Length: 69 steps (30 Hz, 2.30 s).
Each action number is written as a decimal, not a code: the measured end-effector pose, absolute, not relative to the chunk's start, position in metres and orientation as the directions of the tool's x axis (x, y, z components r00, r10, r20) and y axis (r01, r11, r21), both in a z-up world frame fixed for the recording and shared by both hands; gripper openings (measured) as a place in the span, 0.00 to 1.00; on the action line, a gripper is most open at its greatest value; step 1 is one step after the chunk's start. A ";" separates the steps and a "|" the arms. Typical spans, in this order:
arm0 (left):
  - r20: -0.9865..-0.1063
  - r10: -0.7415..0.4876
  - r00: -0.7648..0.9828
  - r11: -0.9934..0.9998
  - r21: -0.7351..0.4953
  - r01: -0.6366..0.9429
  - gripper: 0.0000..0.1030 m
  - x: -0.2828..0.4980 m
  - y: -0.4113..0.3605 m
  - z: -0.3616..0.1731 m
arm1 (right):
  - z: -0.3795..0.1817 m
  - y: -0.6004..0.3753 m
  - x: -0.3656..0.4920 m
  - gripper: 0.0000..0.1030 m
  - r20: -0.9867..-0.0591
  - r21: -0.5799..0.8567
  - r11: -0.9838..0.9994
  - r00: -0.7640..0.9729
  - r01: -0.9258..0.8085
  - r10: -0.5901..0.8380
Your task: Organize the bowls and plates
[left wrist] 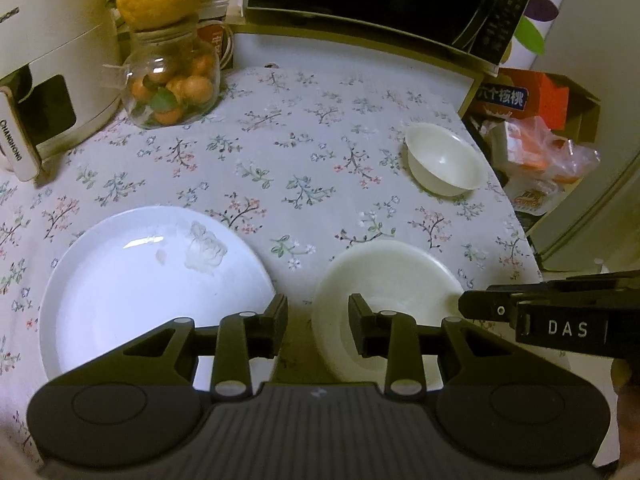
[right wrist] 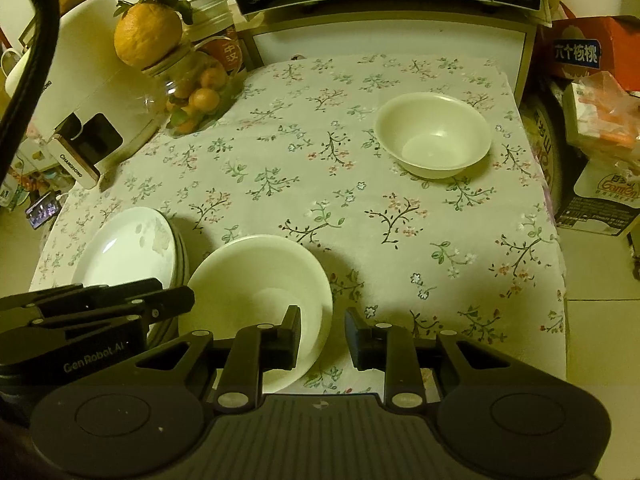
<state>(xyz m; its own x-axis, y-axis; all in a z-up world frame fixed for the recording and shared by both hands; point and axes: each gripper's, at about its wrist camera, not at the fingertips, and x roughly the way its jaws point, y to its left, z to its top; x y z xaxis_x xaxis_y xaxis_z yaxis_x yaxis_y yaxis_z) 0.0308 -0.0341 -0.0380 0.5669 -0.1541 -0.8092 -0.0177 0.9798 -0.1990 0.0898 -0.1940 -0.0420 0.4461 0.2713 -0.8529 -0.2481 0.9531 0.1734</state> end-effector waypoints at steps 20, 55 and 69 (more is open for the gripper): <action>-0.761 -0.105 0.640 0.991 -0.136 0.001 0.43 0.118 -0.068 -0.042 | -0.033 -0.233 0.143 0.56 -0.827 0.134 0.987 0.539 -0.086 0.160; -0.783 -0.203 0.588 0.978 -0.197 0.076 0.10 0.197 -0.116 -0.074 | -0.100 -0.286 0.208 0.09 -0.798 0.483 0.813 0.546 0.325 0.255; -0.738 -0.176 0.651 0.981 -0.182 0.059 0.07 0.174 -0.101 -0.041 | -0.062 -0.276 0.191 0.09 -0.745 0.507 0.829 0.604 0.237 0.283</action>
<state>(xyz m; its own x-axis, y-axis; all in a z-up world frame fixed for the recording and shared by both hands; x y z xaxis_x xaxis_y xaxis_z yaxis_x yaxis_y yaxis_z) 0.1739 -0.1008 -0.0405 0.6508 -0.1763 -0.7385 0.0590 0.9815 -0.1823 0.1910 -0.2756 -0.0623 0.6042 0.2832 -0.7448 0.2369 0.8287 0.5072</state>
